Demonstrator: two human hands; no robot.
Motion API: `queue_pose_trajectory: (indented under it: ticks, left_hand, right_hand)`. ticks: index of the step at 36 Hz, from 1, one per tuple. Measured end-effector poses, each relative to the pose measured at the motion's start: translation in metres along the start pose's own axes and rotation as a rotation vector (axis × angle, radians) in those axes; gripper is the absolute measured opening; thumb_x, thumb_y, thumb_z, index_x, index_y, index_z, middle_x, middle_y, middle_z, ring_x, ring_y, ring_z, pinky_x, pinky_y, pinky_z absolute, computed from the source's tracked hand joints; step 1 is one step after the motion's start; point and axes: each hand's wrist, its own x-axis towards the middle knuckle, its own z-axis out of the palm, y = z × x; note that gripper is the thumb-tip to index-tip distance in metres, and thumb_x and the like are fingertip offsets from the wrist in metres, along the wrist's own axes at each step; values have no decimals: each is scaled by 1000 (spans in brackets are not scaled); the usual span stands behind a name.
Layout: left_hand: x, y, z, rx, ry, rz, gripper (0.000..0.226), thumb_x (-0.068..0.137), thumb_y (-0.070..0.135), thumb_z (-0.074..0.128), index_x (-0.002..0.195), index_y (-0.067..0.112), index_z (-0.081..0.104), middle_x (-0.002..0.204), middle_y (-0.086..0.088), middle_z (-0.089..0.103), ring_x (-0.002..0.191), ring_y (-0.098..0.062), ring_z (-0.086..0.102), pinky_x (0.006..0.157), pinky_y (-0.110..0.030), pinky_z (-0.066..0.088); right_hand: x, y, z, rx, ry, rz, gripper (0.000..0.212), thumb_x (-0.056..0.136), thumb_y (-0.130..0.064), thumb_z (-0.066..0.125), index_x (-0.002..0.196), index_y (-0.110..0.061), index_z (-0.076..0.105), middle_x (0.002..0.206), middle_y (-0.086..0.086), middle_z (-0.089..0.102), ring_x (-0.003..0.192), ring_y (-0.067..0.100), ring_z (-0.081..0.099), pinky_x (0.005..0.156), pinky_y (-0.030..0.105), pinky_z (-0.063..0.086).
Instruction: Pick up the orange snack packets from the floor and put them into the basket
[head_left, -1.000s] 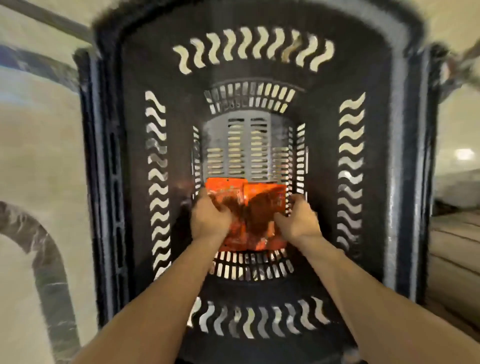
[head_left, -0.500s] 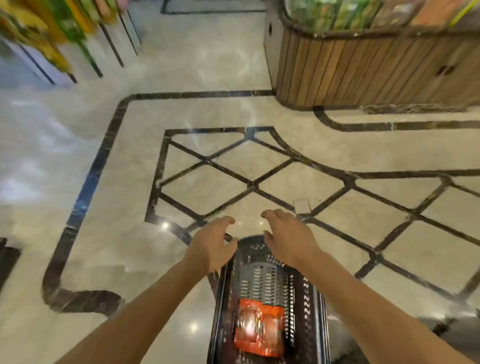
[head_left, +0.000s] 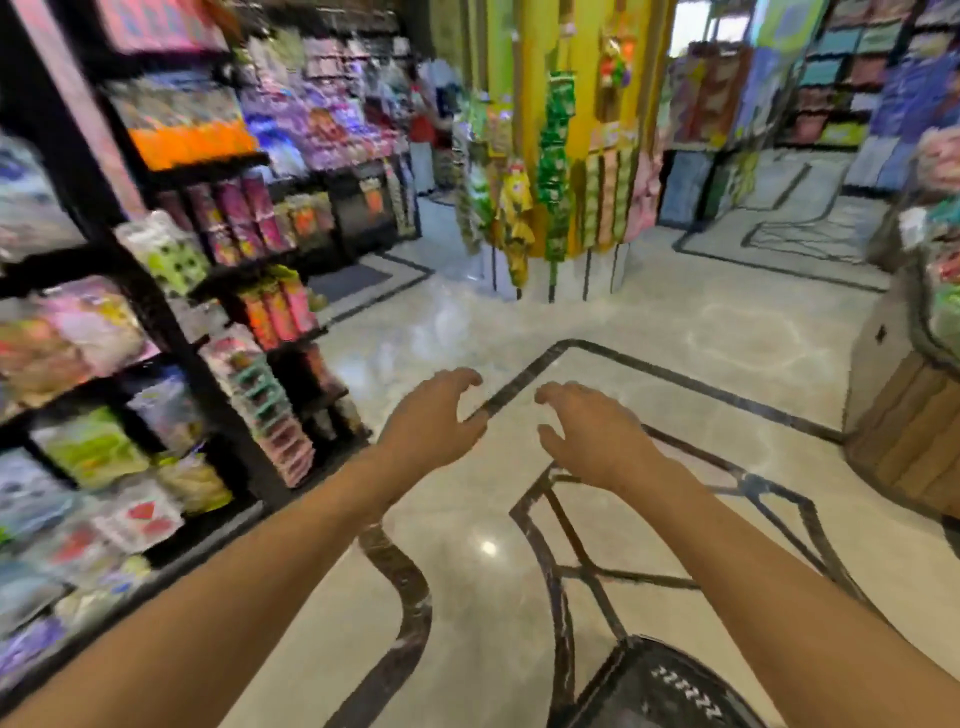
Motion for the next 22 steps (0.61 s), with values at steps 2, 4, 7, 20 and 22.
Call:
queue_pose_trajectory:
  ticks: [2, 4, 7, 20, 22]
  left_hand:
    - [-33, -25, -30, 37, 51, -76, 50, 91, 38, 57, 137, 22, 47, 134, -2, 55, 117, -23, 57, 96, -35, 46]
    - [-69, -51, -60, 74, 83, -151, 49, 90, 38, 57, 136, 22, 48, 125, -2, 59, 104, -21, 60, 87, -34, 50]
    - [-130, -86, -100, 116, 124, -273, 41, 89, 36, 57, 128, 23, 52, 115, 0, 62, 98, -20, 61, 84, -40, 54]
    - [-415, -211, -244, 343, 192, -796, 46, 87, 38, 56, 130, 24, 51, 131, -2, 60, 115, -26, 59, 91, -46, 52]
    - [-462, -228, -266, 357, 217, -870, 46, 85, 38, 55, 129, 25, 51, 131, -2, 60, 114, -25, 60, 91, -46, 53]
  right_hand:
    - [9, -41, -1, 9, -13, -102, 41, 98, -32, 48, 137, -19, 47, 131, 8, 57, 115, 29, 57, 90, 44, 52]
    - [15, -83, 0, 34, -27, -200, 40, 98, -34, 49, 136, -22, 46, 129, 6, 57, 112, 28, 58, 88, 43, 53]
    - [22, -149, 4, 62, -59, -355, 36, 98, -34, 50, 133, -23, 48, 125, 3, 59, 107, 26, 60, 85, 38, 52]
    - [-6, -467, 29, -56, -148, -890, 28, 95, -32, 53, 119, -18, 51, 111, 7, 60, 92, 29, 58, 76, 45, 54]
    - [-21, -523, 36, -67, -162, -950, 28, 96, -31, 52, 121, -18, 50, 113, 9, 60, 89, 30, 56, 73, 44, 53]
